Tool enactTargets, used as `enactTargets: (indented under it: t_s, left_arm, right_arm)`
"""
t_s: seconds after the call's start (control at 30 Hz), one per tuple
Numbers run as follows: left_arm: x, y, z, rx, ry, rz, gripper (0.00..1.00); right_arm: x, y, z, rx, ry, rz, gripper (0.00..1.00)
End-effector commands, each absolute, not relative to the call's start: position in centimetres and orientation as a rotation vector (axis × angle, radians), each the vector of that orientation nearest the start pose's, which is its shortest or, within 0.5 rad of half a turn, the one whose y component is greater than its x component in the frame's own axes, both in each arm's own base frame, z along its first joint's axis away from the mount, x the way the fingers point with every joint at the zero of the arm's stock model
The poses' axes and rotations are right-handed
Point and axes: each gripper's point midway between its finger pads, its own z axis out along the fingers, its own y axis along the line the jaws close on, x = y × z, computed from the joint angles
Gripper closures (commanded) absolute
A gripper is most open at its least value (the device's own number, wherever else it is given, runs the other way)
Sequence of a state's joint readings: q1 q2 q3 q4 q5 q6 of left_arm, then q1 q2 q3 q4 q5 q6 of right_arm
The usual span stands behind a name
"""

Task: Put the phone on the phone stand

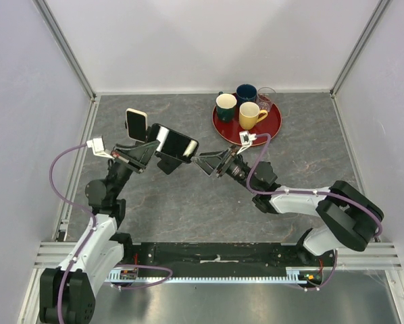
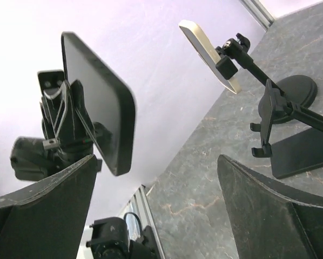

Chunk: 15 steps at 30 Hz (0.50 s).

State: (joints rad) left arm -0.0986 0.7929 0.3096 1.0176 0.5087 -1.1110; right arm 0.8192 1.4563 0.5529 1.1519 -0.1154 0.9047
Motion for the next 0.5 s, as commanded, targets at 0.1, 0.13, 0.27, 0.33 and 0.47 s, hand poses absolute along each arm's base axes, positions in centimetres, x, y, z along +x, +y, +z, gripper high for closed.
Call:
enactTargets:
  t_s: [0.1, 0.13, 0.27, 0.33, 0.47]
  left_arm:
    - [23.1, -12.1, 37.2, -0.213, 0.945, -1.453, 0.98]
    - [23.0, -11.8, 37.4, -0.234, 0.928, -1.454, 0.98]
    - [22.9, -11.6, 37.2, -0.268, 0.919, -1.474, 0.98]
    - [22.9, -11.2, 37.3, -0.296, 0.905, -1.48, 0.98]
    - [22.7, -10.9, 36.7, -0.335, 0.9, -1.491, 0.98]
  right_arm:
    - [23.9, 34.4, 32.0, 0.043, 1.209, 1.681, 0.03]
    - [23.6, 34.7, 32.3, 0.049, 1.198, 1.7, 0.05]
    - [23.3, 35.4, 33.1, 0.086, 1.165, 1.793, 0.22]
    - [23.0, 35.6, 33.5, 0.097, 1.121, 1.848, 0.3]
    - [22.6, 35.9, 34.0, 0.123, 1.073, 1.908, 0.34]
